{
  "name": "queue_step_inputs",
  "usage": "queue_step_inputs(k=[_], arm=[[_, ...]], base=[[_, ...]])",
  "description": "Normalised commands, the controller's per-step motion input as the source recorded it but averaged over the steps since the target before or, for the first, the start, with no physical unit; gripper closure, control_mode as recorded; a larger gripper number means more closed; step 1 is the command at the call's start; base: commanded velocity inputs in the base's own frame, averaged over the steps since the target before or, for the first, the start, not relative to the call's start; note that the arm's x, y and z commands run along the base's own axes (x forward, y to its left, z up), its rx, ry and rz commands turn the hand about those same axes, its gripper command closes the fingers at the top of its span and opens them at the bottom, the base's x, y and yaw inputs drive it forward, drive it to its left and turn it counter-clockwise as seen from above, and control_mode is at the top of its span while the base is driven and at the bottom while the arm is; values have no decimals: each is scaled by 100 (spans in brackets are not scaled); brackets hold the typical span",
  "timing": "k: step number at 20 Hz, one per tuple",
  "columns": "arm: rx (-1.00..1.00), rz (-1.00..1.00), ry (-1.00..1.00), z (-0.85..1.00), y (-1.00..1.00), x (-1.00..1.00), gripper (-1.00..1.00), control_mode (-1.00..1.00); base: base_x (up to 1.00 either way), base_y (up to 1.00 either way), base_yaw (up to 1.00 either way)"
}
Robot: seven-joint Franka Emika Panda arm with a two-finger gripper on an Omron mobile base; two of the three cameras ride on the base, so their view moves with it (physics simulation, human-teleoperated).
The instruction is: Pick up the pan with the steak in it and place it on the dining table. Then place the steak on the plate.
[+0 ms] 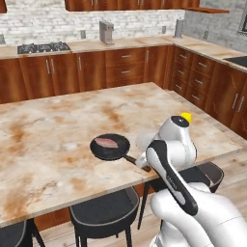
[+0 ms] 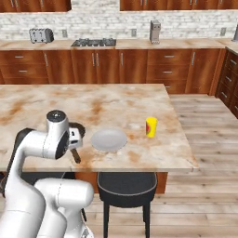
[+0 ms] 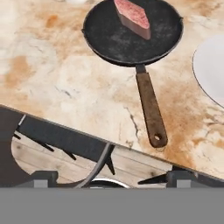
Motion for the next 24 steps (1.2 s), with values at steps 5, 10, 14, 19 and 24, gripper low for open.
queue_step_inputs(k=[5,10,14,19,24], arm=[[-4,-2,-1,32,14,72,-100,-100],[-5,-8,0,22,15,93,-100,-100],[-2,-1,1,3,3,12,-100,-100],[0,-6,6,6,5,39,-100,-100],[-3,-9,0,0,27,72,-100,-100]], base=[[0,0,0],[0,0,0],[0,0,0],[0,0,0],[0,0,0]])
